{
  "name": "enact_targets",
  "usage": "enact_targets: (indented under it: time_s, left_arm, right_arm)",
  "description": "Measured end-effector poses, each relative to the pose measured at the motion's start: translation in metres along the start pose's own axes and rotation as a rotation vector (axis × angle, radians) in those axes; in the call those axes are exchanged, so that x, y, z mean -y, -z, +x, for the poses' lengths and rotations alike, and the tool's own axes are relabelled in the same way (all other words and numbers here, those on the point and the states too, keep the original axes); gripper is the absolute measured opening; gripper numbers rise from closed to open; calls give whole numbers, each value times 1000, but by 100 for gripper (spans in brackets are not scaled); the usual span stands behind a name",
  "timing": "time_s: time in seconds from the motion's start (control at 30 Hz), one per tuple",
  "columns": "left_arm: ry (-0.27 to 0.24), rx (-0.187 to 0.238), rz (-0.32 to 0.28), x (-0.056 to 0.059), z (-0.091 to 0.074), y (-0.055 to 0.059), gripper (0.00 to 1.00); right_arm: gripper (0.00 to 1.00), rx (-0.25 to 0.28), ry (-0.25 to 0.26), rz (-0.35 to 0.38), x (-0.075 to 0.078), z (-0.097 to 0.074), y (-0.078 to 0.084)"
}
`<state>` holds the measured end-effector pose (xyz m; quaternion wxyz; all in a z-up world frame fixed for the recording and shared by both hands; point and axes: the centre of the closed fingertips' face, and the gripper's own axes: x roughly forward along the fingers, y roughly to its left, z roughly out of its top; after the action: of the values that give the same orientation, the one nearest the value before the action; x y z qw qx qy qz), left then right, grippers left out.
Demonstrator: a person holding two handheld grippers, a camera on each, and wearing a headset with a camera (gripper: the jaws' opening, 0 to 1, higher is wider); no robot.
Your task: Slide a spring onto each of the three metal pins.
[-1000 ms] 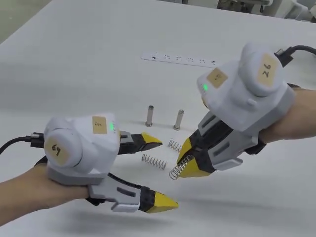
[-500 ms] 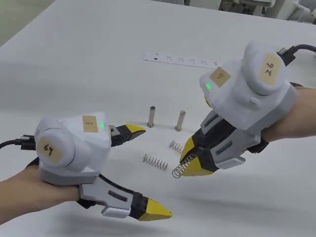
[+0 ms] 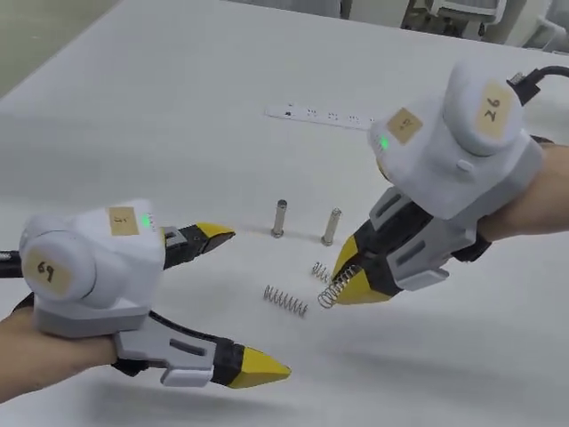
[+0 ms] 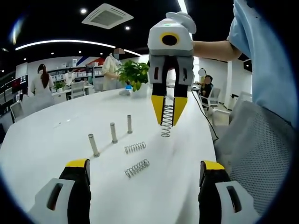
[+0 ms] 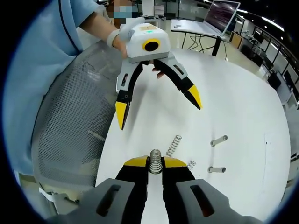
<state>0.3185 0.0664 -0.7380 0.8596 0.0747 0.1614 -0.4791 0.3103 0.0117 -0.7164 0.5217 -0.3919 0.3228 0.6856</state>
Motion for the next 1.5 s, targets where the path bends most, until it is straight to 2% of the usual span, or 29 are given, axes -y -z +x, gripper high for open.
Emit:
enact_targets:
  time_s: [0.63, 0.87, 1.0, 1.23, 1.33, 1.43, 1.5]
  left_arm:
    - [-54, -4, -37, -14, -20, 7, 91]
    - [-64, -3, -39, -17, -22, 7, 90]
    - [-74, 3, -48, -20, -23, 8, 89]
    - [-79, -5, -52, -21, -26, 13, 88]
    - [-84, -3, -58, -22, -26, 13, 87]
    - [-85, -1, -59, -24, -26, 12, 86]
    - [-86, 1, -62, -24, -27, 12, 86]
  right_arm:
    - [7, -65, 41, -51, 62, -19, -9]
    - [7, -92, 56, -69, 76, -21, -11]
    - [8, -125, 64, -92, 85, -20, -11]
    - [8, -131, 60, -98, 104, -15, -16]
    - [8, -158, 66, -115, 112, -11, -16]
    - [8, -156, 60, -113, 116, -7, -19]
    - [8, -173, 64, -126, 120, -5, -18]
